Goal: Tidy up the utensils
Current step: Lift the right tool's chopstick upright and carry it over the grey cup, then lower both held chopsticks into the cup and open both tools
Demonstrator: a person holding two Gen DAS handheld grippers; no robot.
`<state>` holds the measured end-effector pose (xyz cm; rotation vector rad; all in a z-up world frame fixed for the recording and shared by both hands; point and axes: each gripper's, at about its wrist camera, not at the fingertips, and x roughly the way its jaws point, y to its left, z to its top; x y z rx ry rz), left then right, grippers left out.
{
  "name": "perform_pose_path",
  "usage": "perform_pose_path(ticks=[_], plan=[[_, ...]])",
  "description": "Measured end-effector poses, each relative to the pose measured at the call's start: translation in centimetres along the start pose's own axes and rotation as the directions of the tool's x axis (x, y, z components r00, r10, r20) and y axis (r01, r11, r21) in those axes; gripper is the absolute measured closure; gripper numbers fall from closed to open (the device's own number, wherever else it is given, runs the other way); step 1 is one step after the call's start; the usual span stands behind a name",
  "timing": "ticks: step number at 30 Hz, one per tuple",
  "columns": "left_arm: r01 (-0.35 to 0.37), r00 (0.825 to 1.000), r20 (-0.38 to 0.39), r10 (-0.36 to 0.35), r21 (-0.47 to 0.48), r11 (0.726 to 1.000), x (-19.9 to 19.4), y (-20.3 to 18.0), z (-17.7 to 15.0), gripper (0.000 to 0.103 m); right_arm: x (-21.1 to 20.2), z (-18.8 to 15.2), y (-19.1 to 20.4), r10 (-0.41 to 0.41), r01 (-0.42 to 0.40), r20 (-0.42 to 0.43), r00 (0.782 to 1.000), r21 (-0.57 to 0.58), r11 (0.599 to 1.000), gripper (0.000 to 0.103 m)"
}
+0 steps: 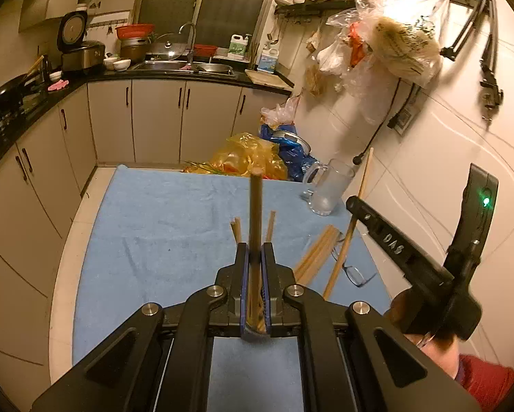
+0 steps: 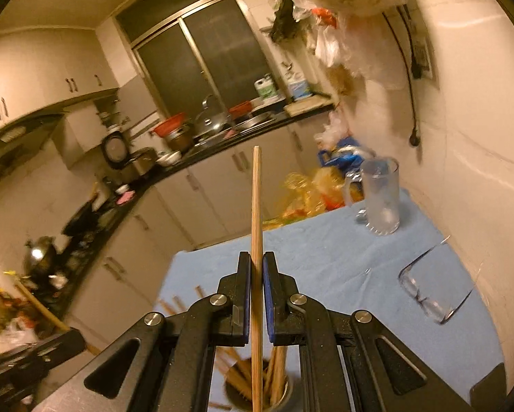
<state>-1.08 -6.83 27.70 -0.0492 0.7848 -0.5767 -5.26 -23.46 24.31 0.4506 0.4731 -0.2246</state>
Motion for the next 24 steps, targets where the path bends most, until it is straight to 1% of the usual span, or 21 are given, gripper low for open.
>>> perform_pose_path(ticks=[1, 3, 9, 11, 15, 17, 24], plan=[[0.015, 1.000, -0.007, -0.015, -0.008, 1.000, 0.6, 0.2, 0.1, 0.097, 0.8, -0.2, 0.1, -0.008, 0.008, -0.004, 1.000, 0.005, 1.000, 0.096], [0.009, 1.000, -0.010, -0.009, -0.005, 1.000, 1.4, 0.5, 0.1, 0.097, 2.1, -0.4, 0.3, -0.026, 0.026, -0.006, 1.000, 0.021, 0.999, 0.096], [0.020, 0.999, -0.037, -0.020, -0.005, 1.000, 3.1, 1.8, -0.2, 0.097, 4.2, -1.6, 2.1, -0.067, 0.069, 0.044, 0.997, -0.035, 0.997, 0.096], [0.026, 0.998, -0.058, -0.027, -0.006, 1.000, 3.6, 2.2, -0.6, 0.097, 4.7, -2.4, 2.4, -0.076, 0.078, 0.046, 0.996, -0.052, 0.996, 0.096], [0.034, 0.996, -0.083, -0.034, -0.007, 0.999, 4.2, 2.7, -1.3, 0.096, 5.3, -3.9, 2.7, -0.071, 0.073, 0.021, 0.997, -0.097, 0.993, 0.096], [0.033, 0.995, -0.093, -0.033, -0.002, 0.999, 4.4, 2.9, -1.6, 0.096, 5.3, -4.4, 2.5, -0.068, 0.067, -0.005, 0.998, -0.114, 0.991, 0.095], [0.019, 0.994, -0.106, -0.019, -0.003, 1.000, 4.8, 2.8, -2.0, 0.096, 4.1, -5.1, 1.0, -0.054, 0.046, -0.068, 0.996, -0.113, 0.992, 0.094]])
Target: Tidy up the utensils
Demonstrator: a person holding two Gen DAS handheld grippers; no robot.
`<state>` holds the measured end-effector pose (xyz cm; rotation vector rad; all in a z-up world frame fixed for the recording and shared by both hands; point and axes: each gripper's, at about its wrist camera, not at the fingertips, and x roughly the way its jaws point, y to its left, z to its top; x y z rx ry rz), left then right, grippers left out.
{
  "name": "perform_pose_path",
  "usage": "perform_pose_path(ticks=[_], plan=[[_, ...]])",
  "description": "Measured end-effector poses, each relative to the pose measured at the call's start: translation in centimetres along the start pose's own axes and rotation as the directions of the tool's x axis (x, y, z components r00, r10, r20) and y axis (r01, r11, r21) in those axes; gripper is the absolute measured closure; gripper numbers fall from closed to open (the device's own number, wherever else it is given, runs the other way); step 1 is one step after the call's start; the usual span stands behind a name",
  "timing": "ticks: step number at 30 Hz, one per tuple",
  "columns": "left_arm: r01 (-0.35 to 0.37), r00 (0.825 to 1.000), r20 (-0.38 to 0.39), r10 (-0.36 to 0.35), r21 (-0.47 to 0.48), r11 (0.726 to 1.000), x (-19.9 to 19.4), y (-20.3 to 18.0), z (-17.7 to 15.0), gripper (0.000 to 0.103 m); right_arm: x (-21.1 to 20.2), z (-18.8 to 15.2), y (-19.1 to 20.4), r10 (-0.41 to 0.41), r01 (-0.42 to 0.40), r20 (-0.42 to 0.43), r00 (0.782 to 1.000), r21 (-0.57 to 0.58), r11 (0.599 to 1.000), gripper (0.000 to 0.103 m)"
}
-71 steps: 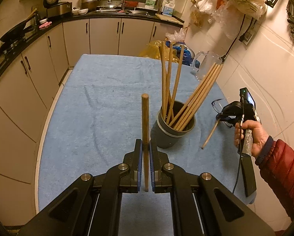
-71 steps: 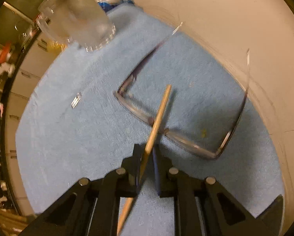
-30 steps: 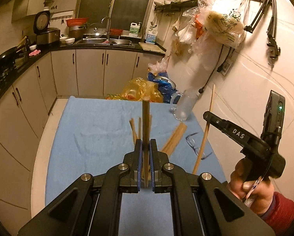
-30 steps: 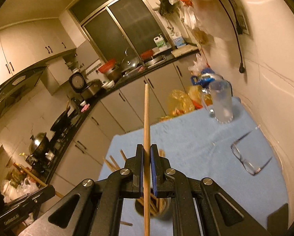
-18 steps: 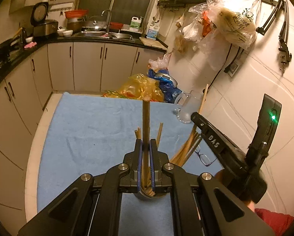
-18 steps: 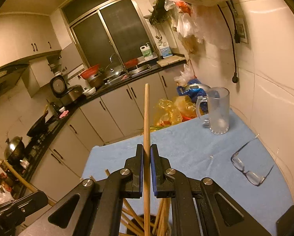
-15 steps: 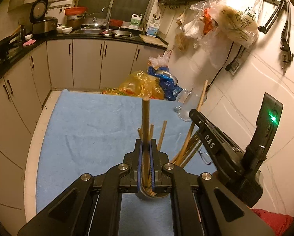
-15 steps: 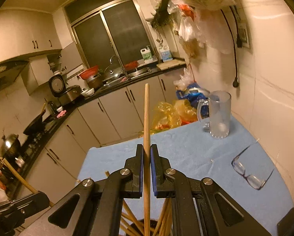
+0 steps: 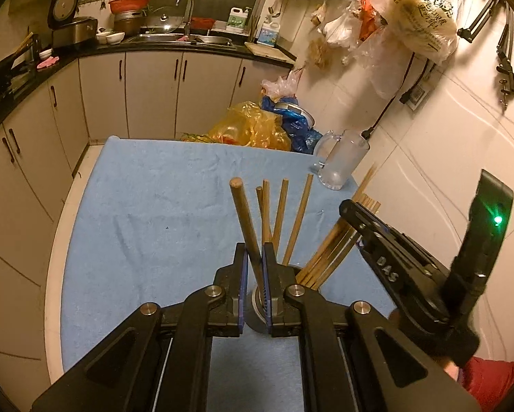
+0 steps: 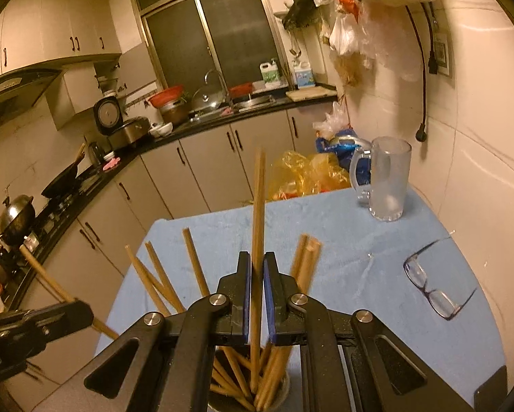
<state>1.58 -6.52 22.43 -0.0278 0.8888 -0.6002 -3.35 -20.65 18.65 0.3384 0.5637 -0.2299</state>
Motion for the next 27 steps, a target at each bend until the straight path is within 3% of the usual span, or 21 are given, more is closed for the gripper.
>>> perform_pose_path(ticks=[5, 9, 16, 18, 27], plan=[[-0.017, 1.000, 0.006, 0.017, 0.005, 1.000, -0.2, -0.6, 0.1, 0.095, -2.0, 0.6, -1.0, 0.035, -0.035, 0.001, 0.999, 0.019, 0.999, 0.084], [-0.034, 0.999, 0.032, 0.034, -0.002, 0.999, -0.9, -0.9, 0.0, 0.080, -4.6, 1.4, -2.3, 0.046, -0.048, 0.030, 0.998, 0.045, 0.998, 0.080], [-0.088, 0.994, 0.061, 0.088, -0.005, 0.996, -2.1, -1.9, -0.9, 0.075, -8.1, 1.7, -4.8, 0.020, -0.023, 0.045, 0.999, 0.068, 0.997, 0.069], [-0.133, 0.988, 0.075, 0.133, -0.004, 0.991, -2.4, -2.4, -1.6, 0.065, -8.8, 1.4, -5.3, 0.008, -0.010, 0.038, 0.999, 0.060, 0.998, 0.063], [-0.285, 0.954, 0.094, 0.284, -0.004, 0.959, -3.6, -3.5, -5.7, 0.045, -11.3, -2.2, -6.6, -0.005, 0.005, -0.066, 0.998, 0.001, 1.000, 0.049]])
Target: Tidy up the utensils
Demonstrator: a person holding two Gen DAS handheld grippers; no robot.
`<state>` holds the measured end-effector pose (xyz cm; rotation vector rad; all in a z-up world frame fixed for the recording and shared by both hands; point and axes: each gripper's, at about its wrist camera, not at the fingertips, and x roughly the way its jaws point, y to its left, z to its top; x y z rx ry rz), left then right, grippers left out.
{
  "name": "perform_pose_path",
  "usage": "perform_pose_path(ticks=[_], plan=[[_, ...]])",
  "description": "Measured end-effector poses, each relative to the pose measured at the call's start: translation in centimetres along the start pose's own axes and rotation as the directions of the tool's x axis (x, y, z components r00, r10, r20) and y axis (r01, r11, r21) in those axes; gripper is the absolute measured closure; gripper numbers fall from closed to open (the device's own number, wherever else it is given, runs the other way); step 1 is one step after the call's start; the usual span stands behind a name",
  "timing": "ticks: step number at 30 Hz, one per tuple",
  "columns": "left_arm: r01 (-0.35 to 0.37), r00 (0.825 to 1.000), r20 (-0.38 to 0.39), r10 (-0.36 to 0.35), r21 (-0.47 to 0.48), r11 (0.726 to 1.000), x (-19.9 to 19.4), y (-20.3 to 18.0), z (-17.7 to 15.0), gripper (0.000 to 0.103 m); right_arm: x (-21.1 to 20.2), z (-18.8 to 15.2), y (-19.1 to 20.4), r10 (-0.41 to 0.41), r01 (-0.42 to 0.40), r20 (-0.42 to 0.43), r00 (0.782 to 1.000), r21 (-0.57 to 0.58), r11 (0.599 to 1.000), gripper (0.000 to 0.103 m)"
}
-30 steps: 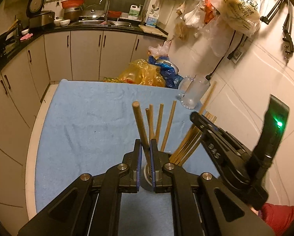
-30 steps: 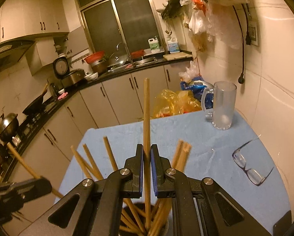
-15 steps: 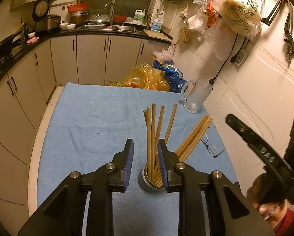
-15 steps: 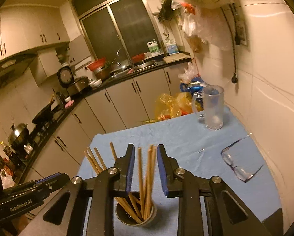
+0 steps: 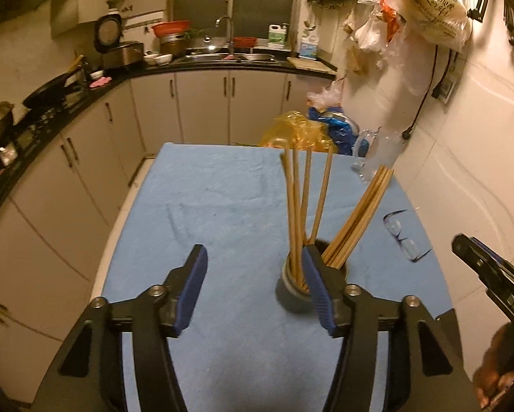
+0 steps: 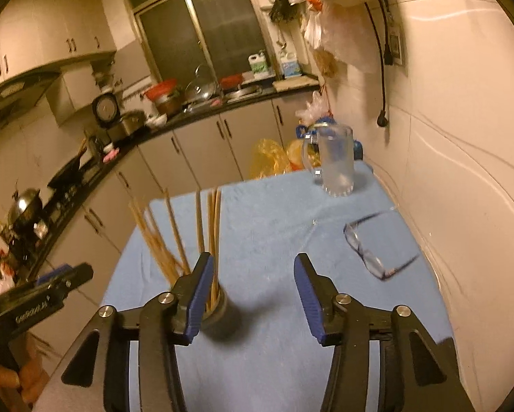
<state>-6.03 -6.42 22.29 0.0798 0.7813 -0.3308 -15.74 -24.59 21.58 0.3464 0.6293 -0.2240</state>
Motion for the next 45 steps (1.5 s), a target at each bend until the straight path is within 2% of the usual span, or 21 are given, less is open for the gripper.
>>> perform_pose_path(ticks=[7, 16, 28, 33, 45], plan=[[-0.072, 0.997, -0.005, 0.072, 0.010, 0.997, -1.5, -0.4, -3.3, 0.040, -2.2, -2.8, 0.2, 0.001, -0.005, -0.040, 0.999, -0.101, 0.995, 0.041], [-0.113, 0.993, -0.019, 0.113, -0.019, 0.993, -2.8, 0.1, -5.8, 0.033, -3.4, -4.2, -0.3, -0.006, -0.001, -0.060, 0.998, -0.129, 0.992, 0.039], [-0.139, 0.990, -0.009, 0.139, -0.028, 0.990, -3.9, 0.5, -6.6, 0.028, -4.0, -4.6, 0.8, 0.009, -0.021, -0.073, 0.997, -0.162, 0.987, 0.037], [-0.157, 0.988, -0.009, 0.157, -0.038, 0.987, -3.9, 0.9, -6.7, 0.020, -3.7, -4.6, 1.2, 0.010, -0.024, -0.079, 0.997, -0.171, 0.985, 0.036], [-0.203, 0.979, -0.016, 0.202, -0.061, 0.977, -3.7, 1.8, -6.8, 0.019, -2.9, -4.7, 1.4, 0.005, -0.023, -0.097, 0.995, -0.178, 0.984, 0.036]])
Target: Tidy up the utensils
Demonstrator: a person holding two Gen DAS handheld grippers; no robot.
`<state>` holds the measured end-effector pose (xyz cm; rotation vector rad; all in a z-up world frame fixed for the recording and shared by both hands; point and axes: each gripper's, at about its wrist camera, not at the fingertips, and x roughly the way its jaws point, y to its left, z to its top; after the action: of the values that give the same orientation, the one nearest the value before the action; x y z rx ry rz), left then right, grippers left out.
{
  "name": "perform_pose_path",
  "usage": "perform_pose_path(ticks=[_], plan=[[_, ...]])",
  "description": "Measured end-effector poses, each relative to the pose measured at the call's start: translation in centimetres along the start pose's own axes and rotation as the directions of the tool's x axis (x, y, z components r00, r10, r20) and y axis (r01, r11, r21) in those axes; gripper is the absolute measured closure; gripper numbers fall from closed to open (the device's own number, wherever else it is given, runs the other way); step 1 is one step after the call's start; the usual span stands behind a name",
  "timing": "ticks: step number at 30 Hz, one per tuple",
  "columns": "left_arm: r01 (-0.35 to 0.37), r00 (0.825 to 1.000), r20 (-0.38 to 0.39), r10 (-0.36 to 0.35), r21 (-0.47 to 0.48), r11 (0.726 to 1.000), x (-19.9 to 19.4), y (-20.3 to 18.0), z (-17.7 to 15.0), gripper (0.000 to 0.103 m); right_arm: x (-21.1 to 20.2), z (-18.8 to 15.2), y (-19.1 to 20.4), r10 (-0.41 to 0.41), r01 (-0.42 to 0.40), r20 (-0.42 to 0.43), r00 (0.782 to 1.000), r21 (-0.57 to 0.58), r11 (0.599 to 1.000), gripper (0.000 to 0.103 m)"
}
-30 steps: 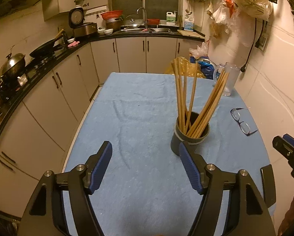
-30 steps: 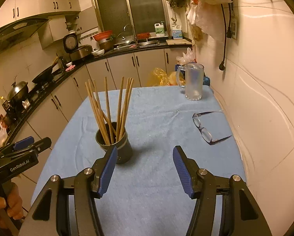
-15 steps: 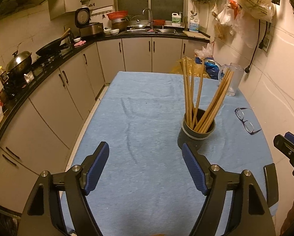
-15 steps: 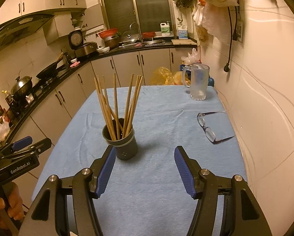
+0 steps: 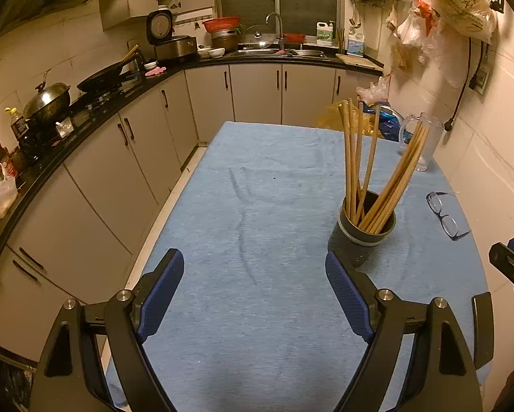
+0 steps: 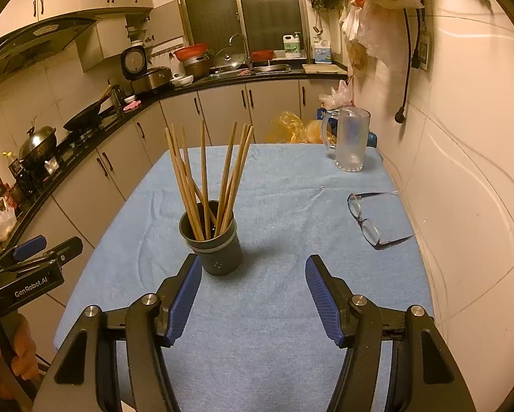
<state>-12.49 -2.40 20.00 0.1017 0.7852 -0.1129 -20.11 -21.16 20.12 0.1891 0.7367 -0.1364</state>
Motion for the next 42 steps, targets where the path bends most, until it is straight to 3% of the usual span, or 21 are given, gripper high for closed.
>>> perform_pose_path(ticks=[21, 28, 42], plan=[[0.025, 0.999, 0.029, -0.025, 0.012, 1.000, -1.2, -0.7, -0.8, 0.019, 0.2, -0.3, 0.2, 0.000, 0.000, -0.002, 1.000, -0.006, 1.000, 0.035], [0.033, 0.999, 0.008, -0.034, 0.035, 0.999, -0.9, -1.4, -1.5, 0.019, 0.4, -0.6, 0.0, 0.002, -0.002, -0.008, 1.000, -0.008, 1.000, 0.035], [0.041, 0.999, -0.003, -0.041, -0.013, 0.999, -0.7, -0.5, -1.5, 0.019, 0.9, -1.0, -0.4, 0.004, -0.004, -0.024, 1.000, -0.006, 1.000, 0.035]])
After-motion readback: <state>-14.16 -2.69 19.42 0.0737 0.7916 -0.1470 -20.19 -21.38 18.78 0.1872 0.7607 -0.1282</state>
